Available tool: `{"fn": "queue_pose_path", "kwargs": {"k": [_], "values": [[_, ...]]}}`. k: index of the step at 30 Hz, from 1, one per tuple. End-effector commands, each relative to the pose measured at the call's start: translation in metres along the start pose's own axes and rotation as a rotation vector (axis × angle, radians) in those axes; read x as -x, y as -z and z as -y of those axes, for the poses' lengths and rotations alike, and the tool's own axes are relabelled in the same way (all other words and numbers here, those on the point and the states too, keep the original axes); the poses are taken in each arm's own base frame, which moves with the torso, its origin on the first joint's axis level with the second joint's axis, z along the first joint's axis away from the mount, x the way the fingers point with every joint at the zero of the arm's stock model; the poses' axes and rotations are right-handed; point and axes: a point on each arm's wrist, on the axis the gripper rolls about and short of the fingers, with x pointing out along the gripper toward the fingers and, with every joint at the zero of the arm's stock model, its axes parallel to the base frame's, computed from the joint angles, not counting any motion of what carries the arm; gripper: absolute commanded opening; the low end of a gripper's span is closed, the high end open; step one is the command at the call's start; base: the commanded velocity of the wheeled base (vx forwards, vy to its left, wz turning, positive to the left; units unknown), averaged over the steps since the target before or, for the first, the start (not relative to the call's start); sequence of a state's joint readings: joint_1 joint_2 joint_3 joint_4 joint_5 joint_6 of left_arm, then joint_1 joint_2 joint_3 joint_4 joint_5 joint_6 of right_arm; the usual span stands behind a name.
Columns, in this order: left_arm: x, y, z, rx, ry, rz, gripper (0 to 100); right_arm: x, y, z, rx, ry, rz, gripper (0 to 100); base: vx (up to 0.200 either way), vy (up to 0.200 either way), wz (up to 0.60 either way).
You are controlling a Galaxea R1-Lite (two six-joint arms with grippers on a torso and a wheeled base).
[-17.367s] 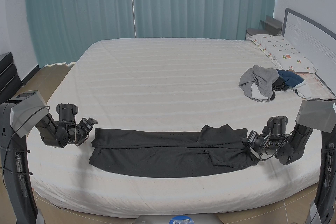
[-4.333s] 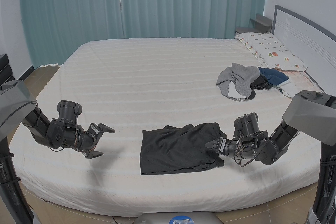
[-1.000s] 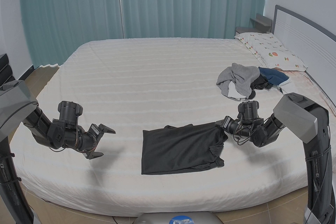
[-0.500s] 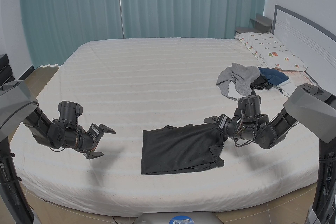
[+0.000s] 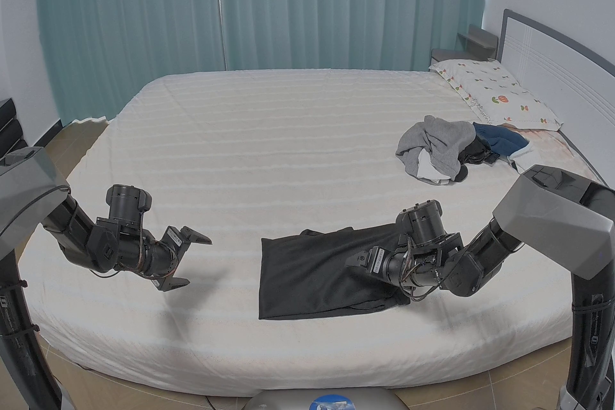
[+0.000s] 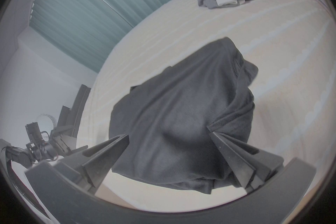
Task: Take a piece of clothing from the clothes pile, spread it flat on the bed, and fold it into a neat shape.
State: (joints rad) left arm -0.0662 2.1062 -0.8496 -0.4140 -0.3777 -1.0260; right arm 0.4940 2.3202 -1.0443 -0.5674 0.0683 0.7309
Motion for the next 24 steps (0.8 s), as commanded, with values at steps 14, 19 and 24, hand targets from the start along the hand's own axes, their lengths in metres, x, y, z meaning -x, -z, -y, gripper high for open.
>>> {"fn": "queue_pose_path", "kwargs": {"k": [14,19,24], "values": [[0.0,0.001,-0.002,-0.024,-0.007,-0.004,100,0.037,0.005,0.01,0.065,0.172,-0.058,100,0.0,0.0,0.0],[0.0,0.001,-0.002,-0.024,-0.007,-0.004,100,0.043,0.0,0.009,0.055,0.158,-0.036,100,0.0,0.0,0.0],[0.0,0.001,-0.002,-0.024,-0.007,-0.004,100,0.041,-0.008,0.0,0.05,0.126,-0.003,100,0.0,0.0,0.0]]}}
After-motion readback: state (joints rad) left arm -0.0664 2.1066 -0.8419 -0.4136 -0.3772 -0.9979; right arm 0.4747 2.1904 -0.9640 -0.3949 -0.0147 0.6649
